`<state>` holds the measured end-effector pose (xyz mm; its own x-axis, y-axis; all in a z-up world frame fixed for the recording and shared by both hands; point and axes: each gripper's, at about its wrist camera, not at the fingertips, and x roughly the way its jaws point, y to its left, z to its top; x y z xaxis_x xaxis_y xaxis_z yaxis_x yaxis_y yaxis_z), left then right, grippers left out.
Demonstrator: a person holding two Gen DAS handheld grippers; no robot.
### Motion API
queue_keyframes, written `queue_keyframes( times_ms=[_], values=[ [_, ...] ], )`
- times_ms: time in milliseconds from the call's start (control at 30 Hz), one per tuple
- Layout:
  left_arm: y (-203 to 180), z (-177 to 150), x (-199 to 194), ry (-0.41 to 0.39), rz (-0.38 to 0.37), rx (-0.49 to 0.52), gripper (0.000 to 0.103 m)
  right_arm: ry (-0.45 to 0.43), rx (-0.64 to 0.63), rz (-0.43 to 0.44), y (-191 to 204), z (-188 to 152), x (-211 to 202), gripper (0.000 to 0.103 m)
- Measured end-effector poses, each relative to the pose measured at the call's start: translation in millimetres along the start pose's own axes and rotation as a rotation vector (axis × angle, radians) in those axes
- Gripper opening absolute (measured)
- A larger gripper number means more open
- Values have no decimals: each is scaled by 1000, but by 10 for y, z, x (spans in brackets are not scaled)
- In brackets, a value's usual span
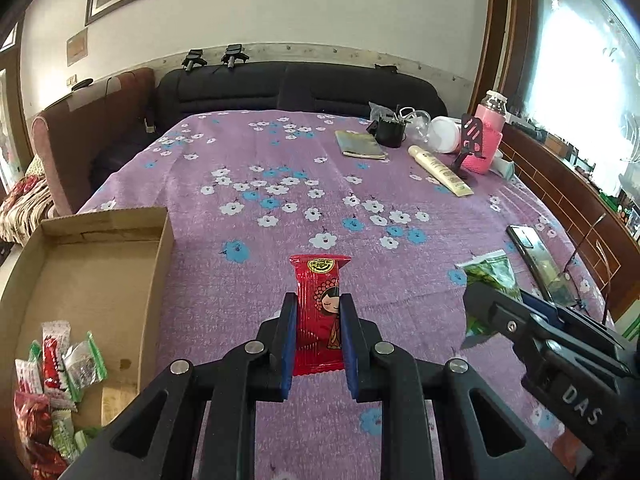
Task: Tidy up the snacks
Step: 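Lift the red candy bar and green pea packet and carry them toward the box, then lower both snacks into the box and open both tools to release them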
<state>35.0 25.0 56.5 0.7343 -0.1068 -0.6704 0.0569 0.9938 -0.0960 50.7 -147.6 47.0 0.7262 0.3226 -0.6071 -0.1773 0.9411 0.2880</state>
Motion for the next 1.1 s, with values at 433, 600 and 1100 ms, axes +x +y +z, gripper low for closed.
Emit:
queue_keyframes(
  times_ms=[433,600,1100],
  values=[
    [220,-126,-424,-46,-3,-34,20,-23,-100,68,289,-109,-80,27],
    [308,-183,-558,-64,-6,-48,20,-22,-135,113,410,-163,-104,27],
    [739,-290,-902,-111,5,-112,20,13,-150,162,659,-195,-163,27]
  ],
)
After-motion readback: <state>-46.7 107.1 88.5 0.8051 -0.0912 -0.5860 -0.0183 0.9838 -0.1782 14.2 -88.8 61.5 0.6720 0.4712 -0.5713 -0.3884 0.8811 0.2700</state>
